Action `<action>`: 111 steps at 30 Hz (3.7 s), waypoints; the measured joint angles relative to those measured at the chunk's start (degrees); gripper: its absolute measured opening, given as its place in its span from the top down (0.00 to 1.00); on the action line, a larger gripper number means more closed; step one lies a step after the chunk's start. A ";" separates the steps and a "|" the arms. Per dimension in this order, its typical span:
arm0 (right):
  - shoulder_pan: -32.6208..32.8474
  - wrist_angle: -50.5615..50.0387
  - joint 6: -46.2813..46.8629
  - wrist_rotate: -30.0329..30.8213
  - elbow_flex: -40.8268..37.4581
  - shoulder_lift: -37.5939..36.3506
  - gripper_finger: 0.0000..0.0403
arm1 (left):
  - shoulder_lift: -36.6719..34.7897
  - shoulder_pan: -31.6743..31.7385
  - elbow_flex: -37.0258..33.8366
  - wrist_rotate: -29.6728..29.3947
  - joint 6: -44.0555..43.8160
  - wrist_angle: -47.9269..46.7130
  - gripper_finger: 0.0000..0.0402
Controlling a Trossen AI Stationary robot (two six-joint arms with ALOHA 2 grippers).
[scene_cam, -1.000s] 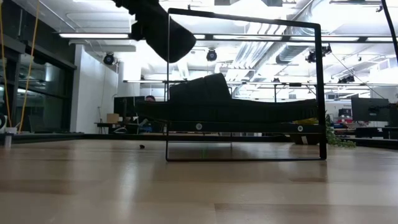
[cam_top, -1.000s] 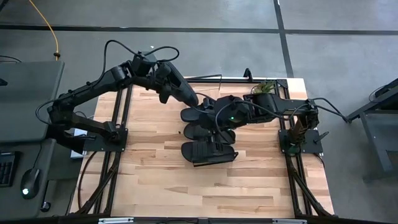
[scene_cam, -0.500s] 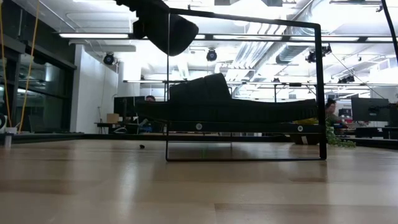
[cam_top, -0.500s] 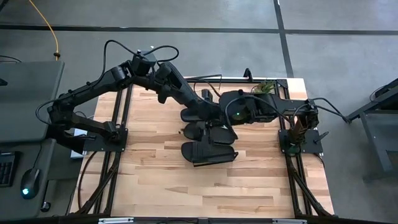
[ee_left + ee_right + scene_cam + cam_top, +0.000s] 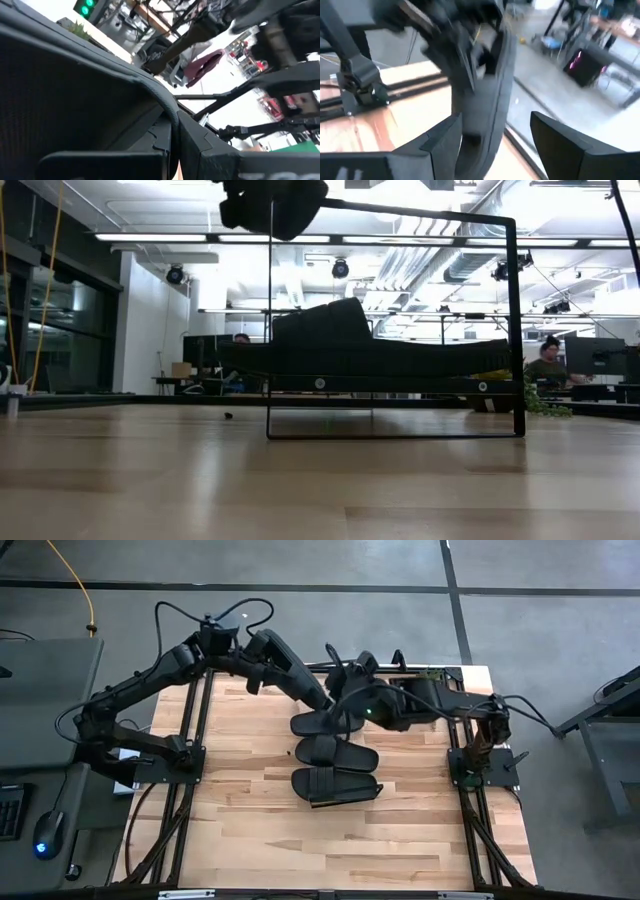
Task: Pick and place slides into the shelf
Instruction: Put the black slipper on the shelf
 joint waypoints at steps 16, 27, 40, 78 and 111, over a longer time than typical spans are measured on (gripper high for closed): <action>-5.50 -3.19 5.02 -11.52 0.02 4.08 0.34 | -1.18 2.11 0.01 2.47 -1.01 3.93 0.99; -6.01 -5.64 5.15 -8.67 -0.02 4.47 0.31 | -1.32 2.07 0.02 5.85 -1.01 4.75 0.99; -5.47 -0.24 2.44 -10.55 -0.02 4.50 0.32 | -5.72 2.06 0.02 5.30 -4.15 11.56 0.99; -5.55 27.15 -17.50 -8.30 -0.04 4.37 0.57 | -9.67 2.06 0.07 4.83 -15.71 30.85 0.99; -10.62 0.99 0.70 -7.80 -0.07 -3.86 0.96 | -10.46 2.08 0.13 0.63 16.75 15.03 0.52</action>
